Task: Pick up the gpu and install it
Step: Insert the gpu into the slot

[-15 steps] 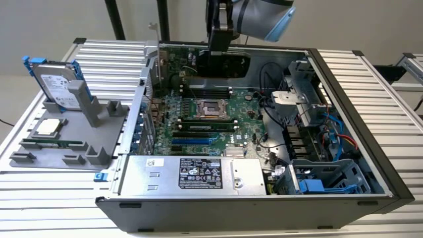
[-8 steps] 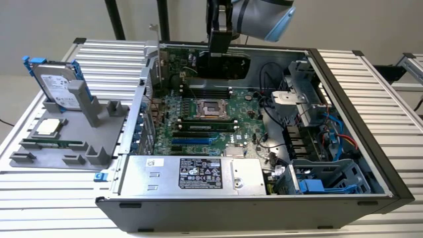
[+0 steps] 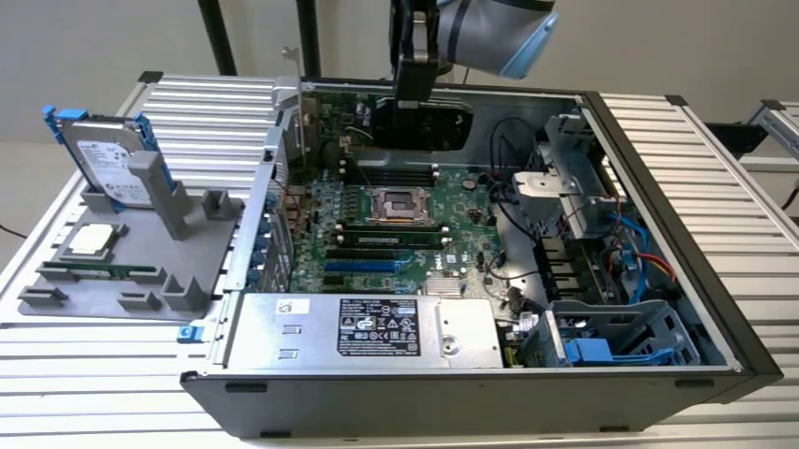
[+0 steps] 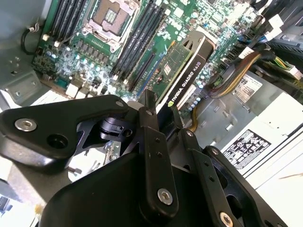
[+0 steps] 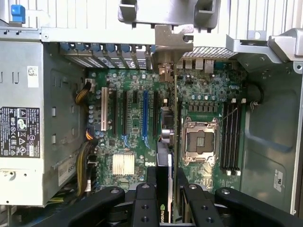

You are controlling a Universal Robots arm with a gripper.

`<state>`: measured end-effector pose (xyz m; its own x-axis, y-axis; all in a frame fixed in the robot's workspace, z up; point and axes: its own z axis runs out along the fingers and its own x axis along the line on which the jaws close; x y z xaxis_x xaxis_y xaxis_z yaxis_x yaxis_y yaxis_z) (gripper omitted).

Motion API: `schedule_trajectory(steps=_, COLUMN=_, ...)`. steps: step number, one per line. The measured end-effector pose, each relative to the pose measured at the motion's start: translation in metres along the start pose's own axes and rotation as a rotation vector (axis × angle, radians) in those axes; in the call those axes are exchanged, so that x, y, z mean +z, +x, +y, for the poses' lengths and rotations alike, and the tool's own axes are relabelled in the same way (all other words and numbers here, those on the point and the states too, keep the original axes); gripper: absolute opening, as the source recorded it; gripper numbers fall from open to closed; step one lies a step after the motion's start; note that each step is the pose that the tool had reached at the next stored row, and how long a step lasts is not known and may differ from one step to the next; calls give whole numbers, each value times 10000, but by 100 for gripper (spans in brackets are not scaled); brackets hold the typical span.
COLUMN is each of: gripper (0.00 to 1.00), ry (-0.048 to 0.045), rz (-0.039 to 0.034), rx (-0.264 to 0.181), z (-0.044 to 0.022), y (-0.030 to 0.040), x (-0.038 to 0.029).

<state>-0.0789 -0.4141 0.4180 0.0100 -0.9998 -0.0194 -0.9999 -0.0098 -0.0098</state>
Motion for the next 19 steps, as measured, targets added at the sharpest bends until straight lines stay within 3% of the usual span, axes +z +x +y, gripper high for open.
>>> schedule_trajectory(steps=19, gripper=0, ry=55, rz=17, rx=-1, z=1, y=-3, x=67)
